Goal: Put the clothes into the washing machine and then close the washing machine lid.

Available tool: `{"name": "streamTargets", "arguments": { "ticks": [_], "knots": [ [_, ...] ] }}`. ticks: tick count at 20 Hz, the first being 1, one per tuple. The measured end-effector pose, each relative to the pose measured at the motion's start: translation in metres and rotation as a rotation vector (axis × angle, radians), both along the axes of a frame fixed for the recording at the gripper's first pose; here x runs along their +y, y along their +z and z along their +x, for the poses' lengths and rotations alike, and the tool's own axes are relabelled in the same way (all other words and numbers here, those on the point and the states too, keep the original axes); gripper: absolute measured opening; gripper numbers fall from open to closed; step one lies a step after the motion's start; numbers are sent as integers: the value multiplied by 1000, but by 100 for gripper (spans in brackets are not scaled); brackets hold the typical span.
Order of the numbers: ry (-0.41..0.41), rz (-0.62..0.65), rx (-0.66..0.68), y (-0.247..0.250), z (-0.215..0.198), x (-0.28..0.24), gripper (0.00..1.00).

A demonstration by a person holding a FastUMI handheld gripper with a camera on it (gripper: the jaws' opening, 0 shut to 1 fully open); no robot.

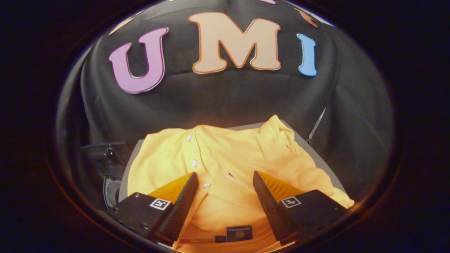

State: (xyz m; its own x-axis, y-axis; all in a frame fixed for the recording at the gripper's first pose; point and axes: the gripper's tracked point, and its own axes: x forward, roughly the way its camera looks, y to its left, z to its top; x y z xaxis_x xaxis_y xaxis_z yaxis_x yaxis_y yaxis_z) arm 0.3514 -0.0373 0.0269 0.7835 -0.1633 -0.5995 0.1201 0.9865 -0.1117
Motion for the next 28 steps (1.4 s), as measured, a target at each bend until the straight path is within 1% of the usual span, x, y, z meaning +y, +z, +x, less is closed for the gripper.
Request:
{"name": "streamTargets", "arguments": {
  "ticks": [1,2,5,7,8,9,10,11,12,14,15,18,20,22,24,28],
  "knots": [
    [-10,2,12,0,-4,3,93],
    [-24,11,-4,3,-5,7,89],
    [-19,-10,-11,2,-1,19,45],
    [-74,12,-31,5,-10,18,16],
    [-92,49,-11,5,-18,21,11],
    [-73,86,-38,7,-17,26,7],
    [-47,130,-21,5,-31,37,6],
    [13,142,-50,11,-38,47,4],
    [46,149,-79,19,-43,50,4],
    [57,143,-141,41,-40,48,3],
    [57,136,-160,49,-41,48,1],
    [78,137,-190,75,-42,56,1],
    [88,152,-254,99,-43,63,1],
    [102,179,-301,120,-44,81,1],
    [129,169,-333,143,-46,96,1],
    [187,188,-388,170,-48,141,1]
  ]
}}
